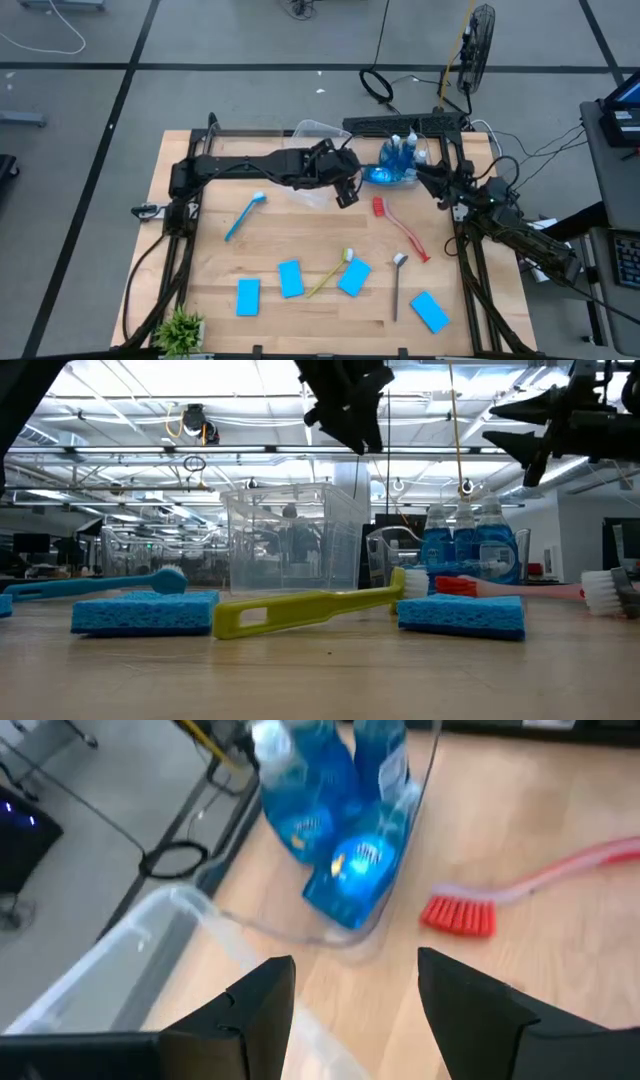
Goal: Pick & Place Kitchen Sink Supplies
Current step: Put the blue soap dispenser into the right transparent bin
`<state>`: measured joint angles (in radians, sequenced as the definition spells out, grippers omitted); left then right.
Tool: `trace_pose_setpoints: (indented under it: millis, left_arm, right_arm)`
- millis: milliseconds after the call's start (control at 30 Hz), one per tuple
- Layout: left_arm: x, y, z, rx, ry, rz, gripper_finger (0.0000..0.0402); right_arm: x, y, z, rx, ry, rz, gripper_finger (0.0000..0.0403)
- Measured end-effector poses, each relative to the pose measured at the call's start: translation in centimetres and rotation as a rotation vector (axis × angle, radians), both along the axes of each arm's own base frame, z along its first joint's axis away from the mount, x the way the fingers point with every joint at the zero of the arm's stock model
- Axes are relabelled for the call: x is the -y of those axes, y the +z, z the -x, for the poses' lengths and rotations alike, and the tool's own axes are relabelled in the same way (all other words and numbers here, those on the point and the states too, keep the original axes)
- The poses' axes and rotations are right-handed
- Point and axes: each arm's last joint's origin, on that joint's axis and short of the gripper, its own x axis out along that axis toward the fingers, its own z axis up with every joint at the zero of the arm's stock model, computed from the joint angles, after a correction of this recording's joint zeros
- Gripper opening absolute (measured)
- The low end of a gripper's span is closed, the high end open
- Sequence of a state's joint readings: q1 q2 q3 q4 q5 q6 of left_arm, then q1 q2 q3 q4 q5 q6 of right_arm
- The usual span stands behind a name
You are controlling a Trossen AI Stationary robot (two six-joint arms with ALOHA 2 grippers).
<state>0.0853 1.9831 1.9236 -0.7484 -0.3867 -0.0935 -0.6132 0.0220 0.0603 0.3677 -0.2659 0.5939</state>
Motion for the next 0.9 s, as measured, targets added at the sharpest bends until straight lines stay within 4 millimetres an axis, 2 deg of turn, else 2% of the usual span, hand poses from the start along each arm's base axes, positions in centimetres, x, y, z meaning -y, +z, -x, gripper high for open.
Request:
trace_pose_setpoints:
  millis: [100, 233, 367, 667, 900]
  left_arm:
    - [-0.5, 0.3, 0.4, 0.006, -0.010, 0.057, 0.0214]
    - [-1.6, 1.0, 1.1, 0.006, -0.041, 0.098, 0.0214]
    - [-2.6, 1.6, 1.7, 0.018, -0.019, 0.093, 0.0214]
    - [-4.4, 1.8, 2.0, 0.031, -0.035, 0.118, 0.0214]
    - [-6.4, 3.9, 3.5, 0.095, -0.020, 0.088, 0.0214]
  right_arm:
    - [0.1, -0.2, -0.2, -0.059, -0.022, 0.029, 0.0180]
    - [0.1, 1.9, -0.2, -0.109, -0.045, 0.075, 0.0180]
    - [0.6, 3.2, -0.8, -0.270, -0.052, 0.057, 0.0180]
    - [2.1, 7.0, -3.0, -0.614, -0.036, 0.109, 0.0180]
    - [3.4, 8.6, -4.4, -0.866, -0.055, 0.118, 0.0180]
